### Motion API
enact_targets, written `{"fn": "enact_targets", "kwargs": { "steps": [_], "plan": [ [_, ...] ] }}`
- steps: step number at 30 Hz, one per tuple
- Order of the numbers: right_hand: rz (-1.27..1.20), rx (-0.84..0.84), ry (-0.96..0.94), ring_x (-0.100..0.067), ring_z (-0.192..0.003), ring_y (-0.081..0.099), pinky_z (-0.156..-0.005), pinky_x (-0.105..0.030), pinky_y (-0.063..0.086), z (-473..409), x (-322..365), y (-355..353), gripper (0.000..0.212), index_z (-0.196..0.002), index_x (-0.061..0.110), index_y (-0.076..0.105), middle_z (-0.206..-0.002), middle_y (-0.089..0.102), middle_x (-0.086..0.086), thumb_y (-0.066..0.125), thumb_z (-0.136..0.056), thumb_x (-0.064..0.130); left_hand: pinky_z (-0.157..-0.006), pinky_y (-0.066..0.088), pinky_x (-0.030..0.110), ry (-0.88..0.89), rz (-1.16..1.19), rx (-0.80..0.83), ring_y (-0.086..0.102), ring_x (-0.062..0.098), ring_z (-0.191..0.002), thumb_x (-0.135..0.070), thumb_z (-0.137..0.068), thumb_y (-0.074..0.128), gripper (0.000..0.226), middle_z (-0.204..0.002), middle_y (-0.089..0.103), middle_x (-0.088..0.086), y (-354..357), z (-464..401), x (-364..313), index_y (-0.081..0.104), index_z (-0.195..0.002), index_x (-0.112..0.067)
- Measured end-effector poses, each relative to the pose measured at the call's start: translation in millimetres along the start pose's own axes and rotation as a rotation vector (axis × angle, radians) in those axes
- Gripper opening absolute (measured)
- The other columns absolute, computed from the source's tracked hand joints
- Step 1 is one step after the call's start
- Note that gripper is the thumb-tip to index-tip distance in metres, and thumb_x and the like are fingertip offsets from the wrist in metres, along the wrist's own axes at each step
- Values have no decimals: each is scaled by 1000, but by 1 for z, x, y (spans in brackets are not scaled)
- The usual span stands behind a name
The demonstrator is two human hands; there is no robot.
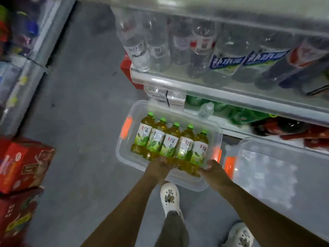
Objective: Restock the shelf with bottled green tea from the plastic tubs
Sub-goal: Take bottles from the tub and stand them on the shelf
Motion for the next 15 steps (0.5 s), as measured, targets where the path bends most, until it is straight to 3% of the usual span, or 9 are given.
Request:
{"fn": "enact_targets", "kwargs": {
  "steps": [4, 6, 7, 9, 12, 15],
  "plan": [
    [-24, -39, 88, -15, -71, 60, -52, -15, 47, -55, 4, 29, 41, -119, 1, 49, -99, 61, -9, 67, -86, 18, -95, 55, 47, 5, -51, -30, 66, 34, -110, -21, -91, 70, 24, -117, 70, 13, 14, -66, 14, 62, -113, -12],
    [-46, -98, 133, -28, -96, 65, -75, -29, 57, -74, 2, 44, 56, -132, 0, 41, -118, 60, -17, 67, -87, 20, -93, 56, 50, 24, -117, -103, 65, 30, -108, -28, -88, 73, 36, -117, 68, 9, 22, -91, 21, 58, -117, -13],
    [-41, -139, 148, -35, -113, 59, -91, -39, 54, -83, 1, 51, 63, -137, 1, 34, -128, 55, -20, 67, -88, 23, -95, 54, 50, 34, -183, -143, 62, 29, -113, -31, -87, 74, 46, -122, 64, 8, 26, -102, 23, 55, -124, -12],
    [-30, -211, 199, -41, -130, 43, -108, -47, 40, -91, 4, 62, 72, -143, 0, 25, -142, 43, -24, 65, -90, 26, -102, 50, 49, 63, -278, -202, 54, 29, -127, -34, -84, 75, 69, -137, 57, 9, 33, -116, 21, 44, -141, -10],
    [90, -300, 249, -42, -136, 36, -111, -47, 32, -96, 6, 71, 78, -148, -1, 16, -148, 36, -26, 61, -93, 32, -108, 45, 50, 48, -280, -223, 46, 33, -136, -35, -87, 74, 85, -147, 47, 14, 38, -126, 15, 27, -151, -7],
    [179, -319, 195, -41, -128, 45, -105, -45, 38, -106, -1, 81, 81, -148, 0, 10, -142, 43, -26, 61, -92, 31, -103, 46, 43, 41, -373, -238, 50, 34, -130, -34, -94, 66, 80, -141, 49, 18, 43, -137, 12, 19, -152, -2]
  ]
}}
Point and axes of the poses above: each hand's wrist, its own z-axis away from the middle knuckle, its own y-axis out of the palm, x = y × z, the point moved 4 cm from there along -z, towards the middle knuckle
